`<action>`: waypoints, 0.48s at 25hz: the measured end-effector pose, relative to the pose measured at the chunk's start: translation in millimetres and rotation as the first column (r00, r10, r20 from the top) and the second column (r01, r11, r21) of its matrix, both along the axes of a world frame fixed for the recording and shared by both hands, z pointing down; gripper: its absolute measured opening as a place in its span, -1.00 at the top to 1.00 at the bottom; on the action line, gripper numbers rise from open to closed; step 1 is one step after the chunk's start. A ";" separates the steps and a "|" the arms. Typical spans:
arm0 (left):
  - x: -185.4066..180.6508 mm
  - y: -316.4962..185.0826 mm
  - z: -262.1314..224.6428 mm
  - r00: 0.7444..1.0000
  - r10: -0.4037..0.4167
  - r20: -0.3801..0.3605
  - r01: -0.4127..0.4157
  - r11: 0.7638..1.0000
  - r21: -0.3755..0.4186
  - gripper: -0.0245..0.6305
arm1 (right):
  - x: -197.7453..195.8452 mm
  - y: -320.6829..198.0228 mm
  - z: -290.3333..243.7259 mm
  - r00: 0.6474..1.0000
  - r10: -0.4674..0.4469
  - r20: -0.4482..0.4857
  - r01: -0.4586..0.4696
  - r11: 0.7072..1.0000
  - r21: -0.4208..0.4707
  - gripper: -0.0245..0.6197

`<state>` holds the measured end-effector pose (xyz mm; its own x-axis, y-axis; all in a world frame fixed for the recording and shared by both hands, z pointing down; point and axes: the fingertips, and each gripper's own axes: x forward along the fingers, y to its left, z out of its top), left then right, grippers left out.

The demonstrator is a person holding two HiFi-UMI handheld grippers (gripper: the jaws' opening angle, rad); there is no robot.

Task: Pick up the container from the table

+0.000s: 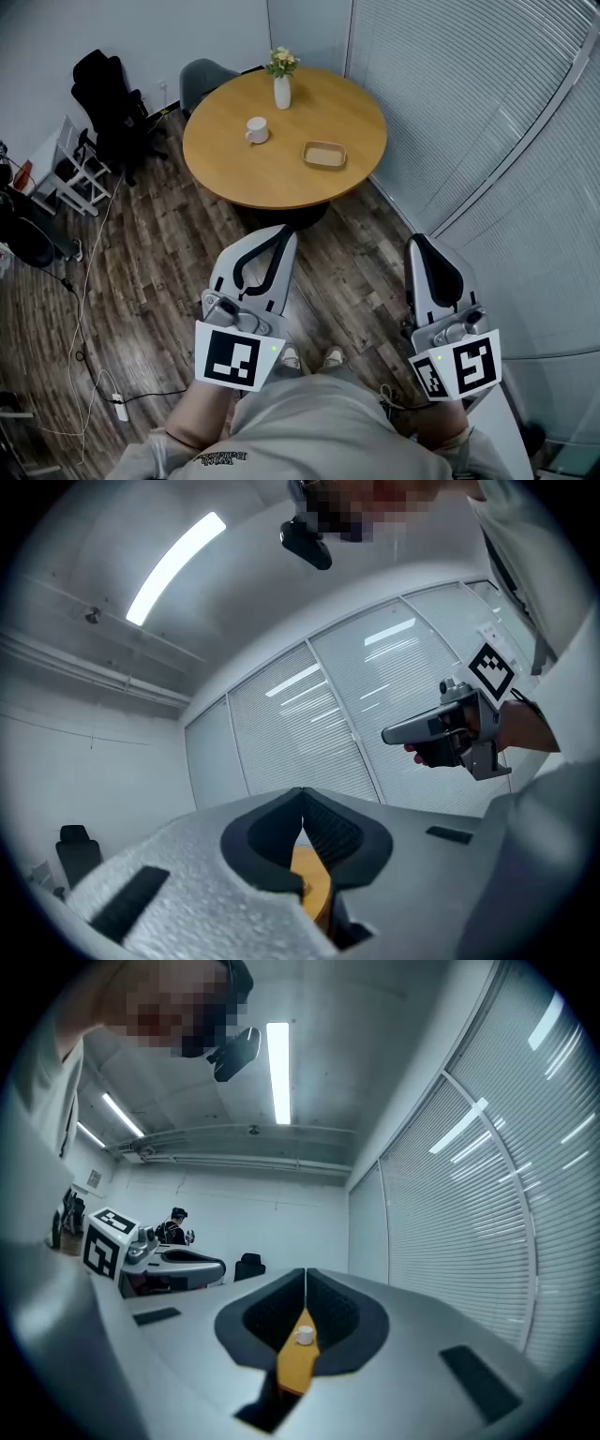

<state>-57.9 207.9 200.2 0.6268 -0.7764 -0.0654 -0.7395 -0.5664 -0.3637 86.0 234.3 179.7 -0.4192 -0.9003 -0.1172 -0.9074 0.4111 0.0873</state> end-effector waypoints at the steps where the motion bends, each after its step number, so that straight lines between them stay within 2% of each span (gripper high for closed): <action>1: 2.5 -0.3 0.4 1.000 0.000 0.000 0.000 1.000 -0.001 0.86 | 2.0 -0.3 0.9 1.000 -0.002 0.001 0.002 1.000 -0.001 0.83; 12: 32.3 -12.7 5.9 1.000 -0.003 0.012 0.003 1.000 -0.017 0.86 | 29.3 -15.3 11.0 1.000 -0.015 0.005 0.015 1.000 -0.025 0.83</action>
